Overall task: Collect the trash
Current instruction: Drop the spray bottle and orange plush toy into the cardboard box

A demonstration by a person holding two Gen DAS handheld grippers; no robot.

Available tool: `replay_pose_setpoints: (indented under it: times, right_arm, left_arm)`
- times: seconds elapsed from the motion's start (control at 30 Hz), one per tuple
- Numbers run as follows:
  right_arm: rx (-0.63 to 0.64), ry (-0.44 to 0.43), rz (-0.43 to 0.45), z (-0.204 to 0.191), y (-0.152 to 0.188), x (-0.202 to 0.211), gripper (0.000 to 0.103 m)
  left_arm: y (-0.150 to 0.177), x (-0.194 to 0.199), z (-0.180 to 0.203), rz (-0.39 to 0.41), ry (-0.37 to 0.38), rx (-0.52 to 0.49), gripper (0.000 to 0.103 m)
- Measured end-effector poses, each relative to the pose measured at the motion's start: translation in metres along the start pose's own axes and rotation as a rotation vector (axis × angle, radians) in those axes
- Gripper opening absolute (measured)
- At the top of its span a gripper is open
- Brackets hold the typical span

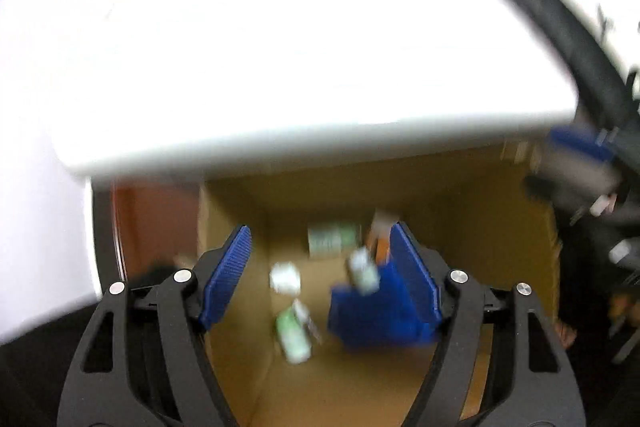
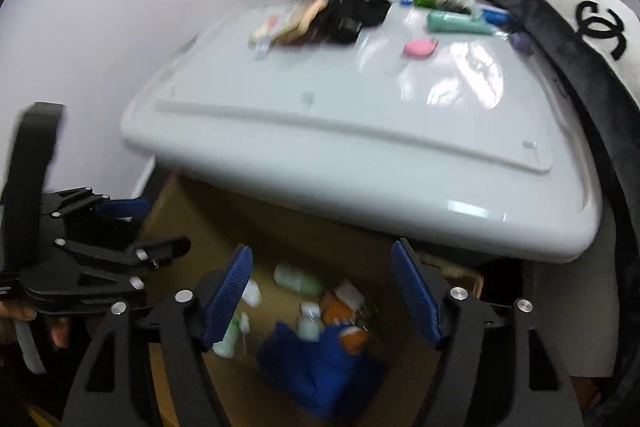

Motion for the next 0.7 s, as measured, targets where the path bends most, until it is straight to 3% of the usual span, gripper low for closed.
replay_pose_setpoints:
  times: [0.07,0.17,0.23,0.3,0.37,0.43,0.53,0.7]
  right_arm:
    - [-0.004,0.018,0.029,0.004,-0.018,0.004,0.072]
    - [0.029,0.090,0.058,0.017,-0.051,0.011,0.074]
    - [0.052,0.160,0.082,0.033,-0.077,0.014,0.082]
    - [0.045,0.222,0.091,0.060,-0.110,0.004,0.088]
    - [0.017,0.225,0.068,0.077,-0.132,-0.016,0.088]
    - [-0.001,0.225,0.041,0.092,-0.151,-0.045,0.094]
    - [-0.002,0.275,-0.007,0.113,-0.170,-0.090,0.094]
    - [-0.067,0.293,-0.038,0.138,-0.182,-0.136,0.094]
  left_arm:
    - [-0.037,0.025,0.006,0.131,0.006,0.001,0.082]
    - [-0.086,0.044,0.015,0.247,0.017,0.009,0.085]
    - [-0.115,0.047,0.025,0.314,0.013,0.007,0.085]
    - [-0.134,0.044,0.029,0.372,0.012,-0.004,0.085]
    - [-0.135,0.036,0.029,0.411,-0.008,-0.017,0.085]
    - [-0.130,0.024,0.022,0.381,-0.025,-0.013,0.085]
    - [-0.121,0.002,0.022,0.246,0.040,0.011,0.085]
    - [-0.110,-0.004,0.011,0.222,-0.006,-0.033,0.085]
Point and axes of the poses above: each gripper's, at about its wrist camera, not at the fingertips, and x roughly against the way its jaws point, z to its right, y to its underside, the point moved 7 cm from there along -x, roughly the way its jaws point, and after that the axes turned 10 degrees about x, right-handed, at the moved point
